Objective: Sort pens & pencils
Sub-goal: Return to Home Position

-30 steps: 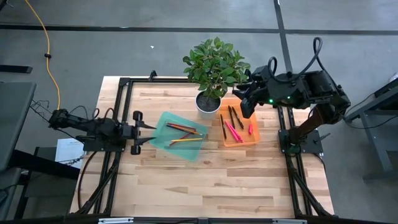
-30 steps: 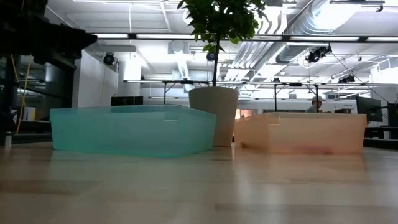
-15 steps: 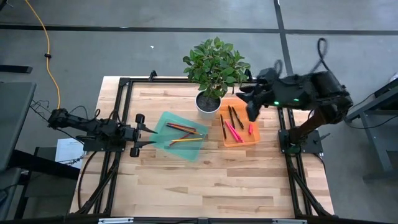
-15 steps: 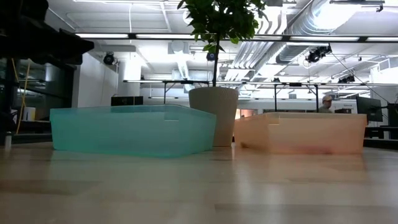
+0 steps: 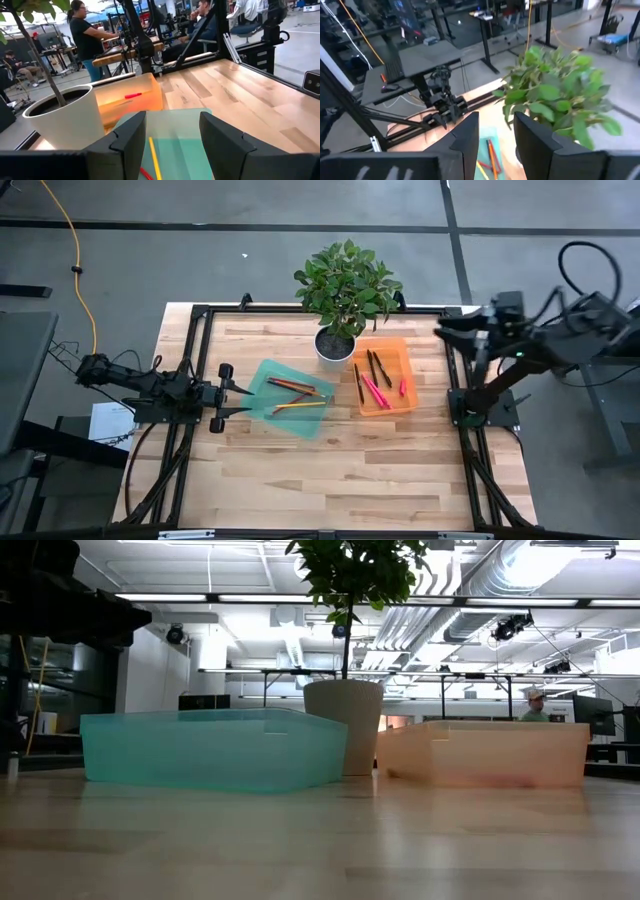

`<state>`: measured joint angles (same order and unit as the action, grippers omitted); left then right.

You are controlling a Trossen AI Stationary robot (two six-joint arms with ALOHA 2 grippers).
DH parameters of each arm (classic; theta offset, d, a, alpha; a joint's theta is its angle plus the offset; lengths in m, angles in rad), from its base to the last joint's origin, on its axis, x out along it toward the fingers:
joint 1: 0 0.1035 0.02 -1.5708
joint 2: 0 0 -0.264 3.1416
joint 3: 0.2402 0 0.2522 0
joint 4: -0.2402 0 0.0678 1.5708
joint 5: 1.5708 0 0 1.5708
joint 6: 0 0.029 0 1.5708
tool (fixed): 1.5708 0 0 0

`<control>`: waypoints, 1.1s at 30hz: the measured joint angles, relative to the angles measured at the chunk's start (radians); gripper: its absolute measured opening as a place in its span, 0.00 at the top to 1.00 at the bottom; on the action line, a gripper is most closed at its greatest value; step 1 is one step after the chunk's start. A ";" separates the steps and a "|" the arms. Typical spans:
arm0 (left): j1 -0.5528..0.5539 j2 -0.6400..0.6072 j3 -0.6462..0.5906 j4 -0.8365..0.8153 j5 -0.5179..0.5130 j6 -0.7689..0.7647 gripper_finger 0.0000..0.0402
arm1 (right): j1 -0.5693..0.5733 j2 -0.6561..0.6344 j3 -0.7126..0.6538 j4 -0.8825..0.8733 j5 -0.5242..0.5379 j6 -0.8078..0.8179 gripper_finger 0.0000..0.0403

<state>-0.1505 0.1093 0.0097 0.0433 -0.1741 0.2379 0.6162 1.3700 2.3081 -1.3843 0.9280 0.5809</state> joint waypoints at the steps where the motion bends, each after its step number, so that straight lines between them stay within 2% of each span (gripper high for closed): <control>1: 0.000 0.000 0.000 0.000 0.000 0.000 0.57 | 0.022 -0.011 0.000 -0.007 0.026 -0.004 0.72; 4: 0.000 0.000 0.000 0.000 -0.001 0.000 0.57 | 0.073 -0.036 0.000 -0.017 0.089 -0.027 0.72; 7: 0.000 0.000 0.000 0.000 -0.002 0.000 0.57 | 0.087 -0.039 0.001 0.009 0.084 -0.073 0.72; 11: 0.000 0.000 0.000 0.000 -0.002 0.000 0.57 | 0.083 -0.020 0.001 0.063 -0.010 -0.144 0.72; 14: 0.000 0.000 0.000 0.000 -0.002 0.000 0.57 | 0.057 0.001 0.000 0.234 -0.107 -0.304 0.72; 18: 0.000 0.000 0.000 0.000 -0.002 0.000 0.57 | -0.020 0.031 0.001 0.549 -0.407 -0.555 0.72; 23: 0.000 0.000 0.000 0.000 -0.002 0.000 0.57 | -0.109 0.067 0.000 0.730 -0.777 -0.655 0.72; 28: 0.000 0.000 0.000 0.000 -0.002 0.000 0.57 | -0.181 0.116 0.001 0.958 -1.313 -0.681 0.72; 30: 0.000 0.000 0.000 0.000 -0.002 0.000 0.57 | -0.198 0.123 0.000 0.915 -1.394 -0.692 0.72; 33: 0.000 0.000 0.000 0.000 -0.002 0.000 0.57 | -0.218 0.108 -0.001 0.794 -1.365 -0.721 0.72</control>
<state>-0.1505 0.1093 0.0097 0.0433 -0.1759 0.2379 0.3987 1.4775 2.3074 -0.5905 -0.4371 -0.1396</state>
